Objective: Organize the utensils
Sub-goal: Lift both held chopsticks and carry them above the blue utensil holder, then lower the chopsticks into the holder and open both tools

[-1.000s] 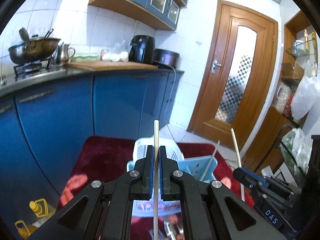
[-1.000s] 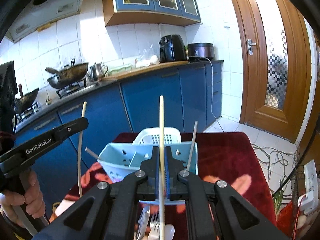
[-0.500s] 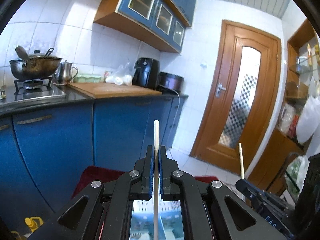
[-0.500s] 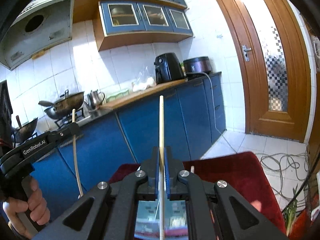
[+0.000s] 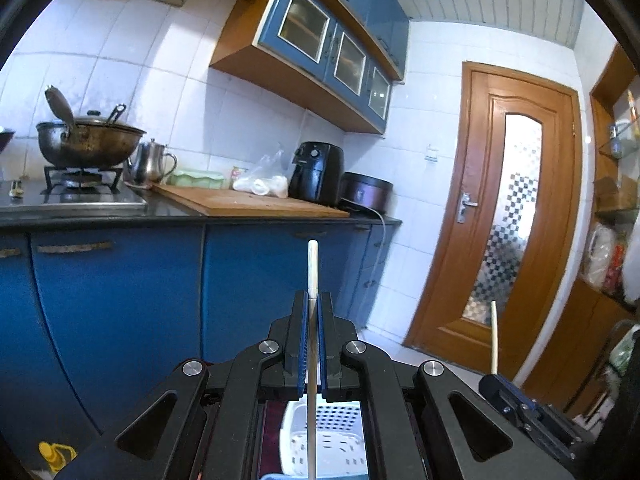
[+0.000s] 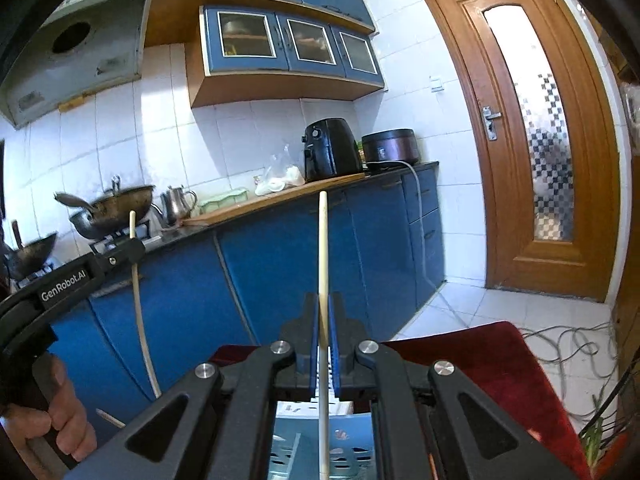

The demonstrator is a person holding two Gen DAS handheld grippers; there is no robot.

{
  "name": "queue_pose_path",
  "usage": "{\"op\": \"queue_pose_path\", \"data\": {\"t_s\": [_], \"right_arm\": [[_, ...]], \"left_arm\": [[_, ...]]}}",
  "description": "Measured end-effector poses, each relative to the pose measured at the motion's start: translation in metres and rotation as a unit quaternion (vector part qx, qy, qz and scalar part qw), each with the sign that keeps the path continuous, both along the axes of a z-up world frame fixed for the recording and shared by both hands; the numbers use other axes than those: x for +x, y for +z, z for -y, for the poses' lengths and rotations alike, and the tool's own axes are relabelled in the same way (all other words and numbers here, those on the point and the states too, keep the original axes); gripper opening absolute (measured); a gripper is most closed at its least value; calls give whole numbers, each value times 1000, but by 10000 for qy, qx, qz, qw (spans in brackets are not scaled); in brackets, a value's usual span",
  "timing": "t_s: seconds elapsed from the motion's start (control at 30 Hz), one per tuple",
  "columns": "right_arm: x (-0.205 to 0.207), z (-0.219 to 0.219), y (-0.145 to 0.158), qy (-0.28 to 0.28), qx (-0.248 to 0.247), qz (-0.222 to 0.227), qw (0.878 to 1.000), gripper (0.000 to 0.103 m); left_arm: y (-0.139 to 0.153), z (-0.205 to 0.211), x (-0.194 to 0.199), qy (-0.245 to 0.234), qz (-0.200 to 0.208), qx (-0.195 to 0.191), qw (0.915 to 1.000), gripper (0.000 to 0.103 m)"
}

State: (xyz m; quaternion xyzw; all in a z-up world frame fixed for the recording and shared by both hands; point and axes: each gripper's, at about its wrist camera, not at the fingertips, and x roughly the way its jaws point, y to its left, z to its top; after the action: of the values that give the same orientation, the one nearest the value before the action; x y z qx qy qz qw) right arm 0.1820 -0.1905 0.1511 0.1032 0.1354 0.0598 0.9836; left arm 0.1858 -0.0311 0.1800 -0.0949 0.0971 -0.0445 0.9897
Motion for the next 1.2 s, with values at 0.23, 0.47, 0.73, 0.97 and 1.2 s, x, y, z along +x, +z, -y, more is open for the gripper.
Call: {"op": "queue_pose_path", "data": {"t_s": [0.23, 0.47, 0.73, 0.97, 1.2], "right_arm": [[3, -9, -15, -159, -310, 12, 9994, 6], [7, -12, -26, -193, -393, -86, 9990, 6], [7, -11, -31, -183, -392, -165, 9989, 6], [6, -11, -32, -162, -378, -182, 9990, 6], [1, -6, -37, -25, -170, -299, 9994, 7]], "left_arm": [[-24, 14, -1, -18, 10, 288, 9996, 4], [-38, 19, -3, -21, 8, 406, 9992, 4], [-52, 17, 0, 6, -179, 386, 9991, 4], [-62, 17, 0, -47, -315, 400, 9987, 4], [-66, 17, -3, -181, -417, 414, 9981, 4]]}}
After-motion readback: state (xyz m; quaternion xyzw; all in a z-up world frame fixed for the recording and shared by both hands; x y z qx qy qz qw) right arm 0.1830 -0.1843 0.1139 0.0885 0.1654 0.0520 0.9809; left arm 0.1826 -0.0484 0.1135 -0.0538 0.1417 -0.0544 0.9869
